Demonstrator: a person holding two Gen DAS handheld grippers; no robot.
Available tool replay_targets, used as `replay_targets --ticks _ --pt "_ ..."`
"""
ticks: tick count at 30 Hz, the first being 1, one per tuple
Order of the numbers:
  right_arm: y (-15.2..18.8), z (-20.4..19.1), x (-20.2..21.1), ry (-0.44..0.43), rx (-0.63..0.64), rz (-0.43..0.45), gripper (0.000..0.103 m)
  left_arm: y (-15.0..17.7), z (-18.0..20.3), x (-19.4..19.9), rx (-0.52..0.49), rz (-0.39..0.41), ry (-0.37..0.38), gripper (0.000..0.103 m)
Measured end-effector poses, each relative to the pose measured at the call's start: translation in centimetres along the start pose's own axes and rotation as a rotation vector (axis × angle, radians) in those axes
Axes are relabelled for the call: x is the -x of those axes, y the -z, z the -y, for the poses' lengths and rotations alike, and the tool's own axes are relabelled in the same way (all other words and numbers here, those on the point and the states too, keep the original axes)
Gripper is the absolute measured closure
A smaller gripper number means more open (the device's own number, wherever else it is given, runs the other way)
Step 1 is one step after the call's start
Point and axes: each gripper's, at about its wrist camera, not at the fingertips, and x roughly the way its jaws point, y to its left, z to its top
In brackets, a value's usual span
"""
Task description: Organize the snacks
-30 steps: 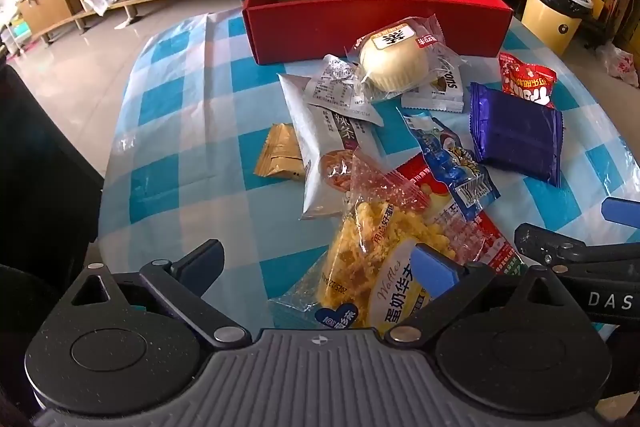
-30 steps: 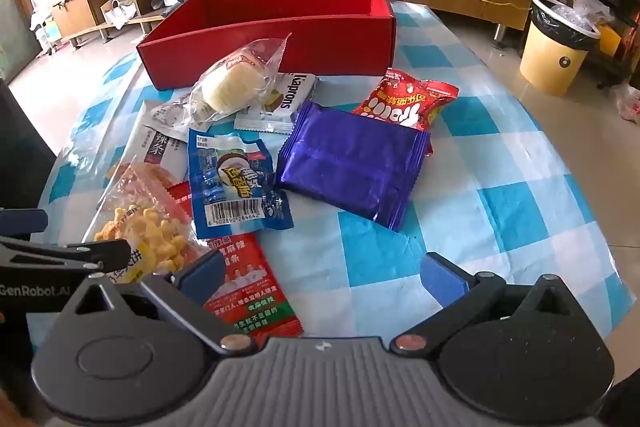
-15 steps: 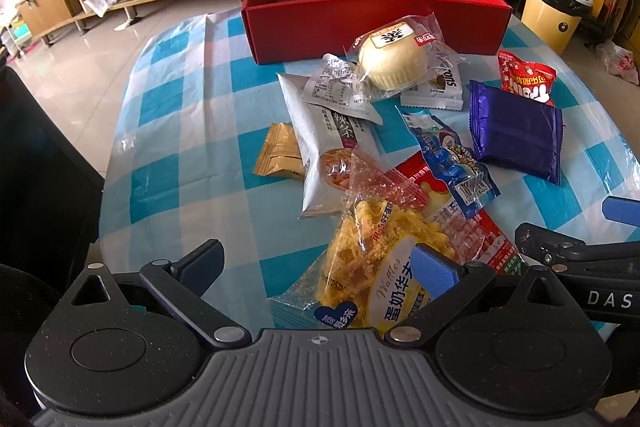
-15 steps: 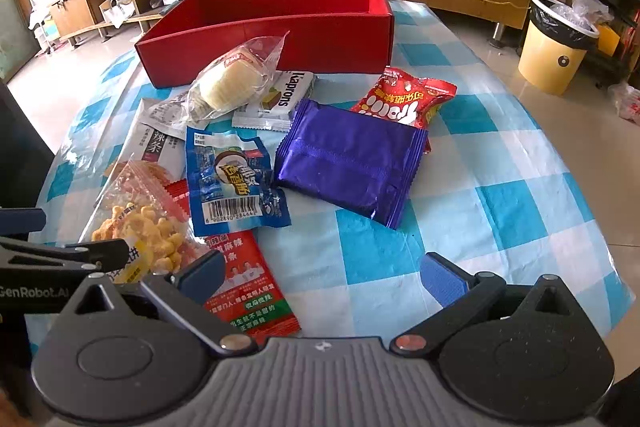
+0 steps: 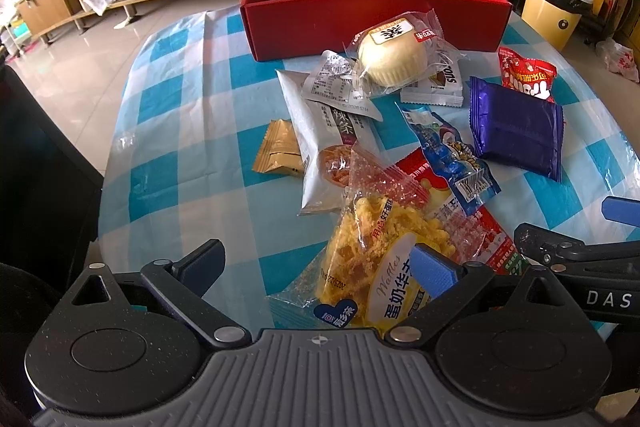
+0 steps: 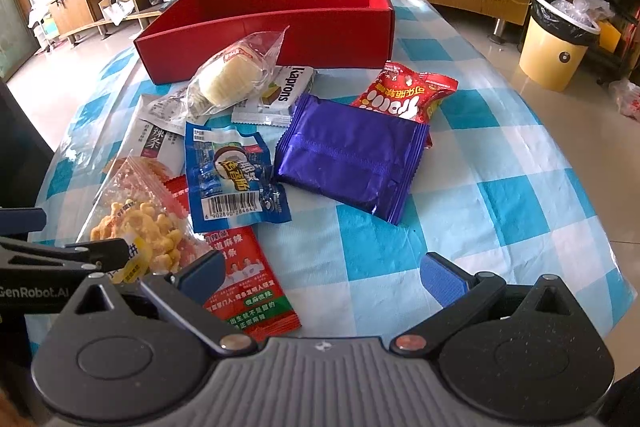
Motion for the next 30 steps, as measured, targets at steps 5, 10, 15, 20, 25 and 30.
replay_targets --ticks 5,10,15,20,25,30 --pt "0.01 0.02 -0.07 0.000 0.000 -0.006 0.002 0.18 0.09 -0.15 -0.002 -0.002 -0.001 0.003" --pt "-0.01 0.03 -0.14 0.000 -0.002 -0.010 0.002 0.22 0.12 -0.19 -0.003 -0.003 0.000 0.003" --pt "0.01 0.03 -0.15 0.000 -0.001 -0.010 0.002 0.23 0.13 -0.20 -0.003 -0.004 -0.001 0.004" --pt "0.03 0.03 -0.18 -0.001 -0.002 -0.013 0.002 0.32 0.19 -0.25 -0.005 -0.004 -0.001 0.004" --pt "0.05 0.03 -0.25 0.000 -0.003 -0.017 0.002 0.37 0.23 -0.27 -0.005 -0.004 -0.002 0.005" --pt "0.13 0.08 -0.32 -0.001 -0.005 -0.020 0.002 0.48 0.35 -0.26 -0.008 -0.005 -0.003 0.005"
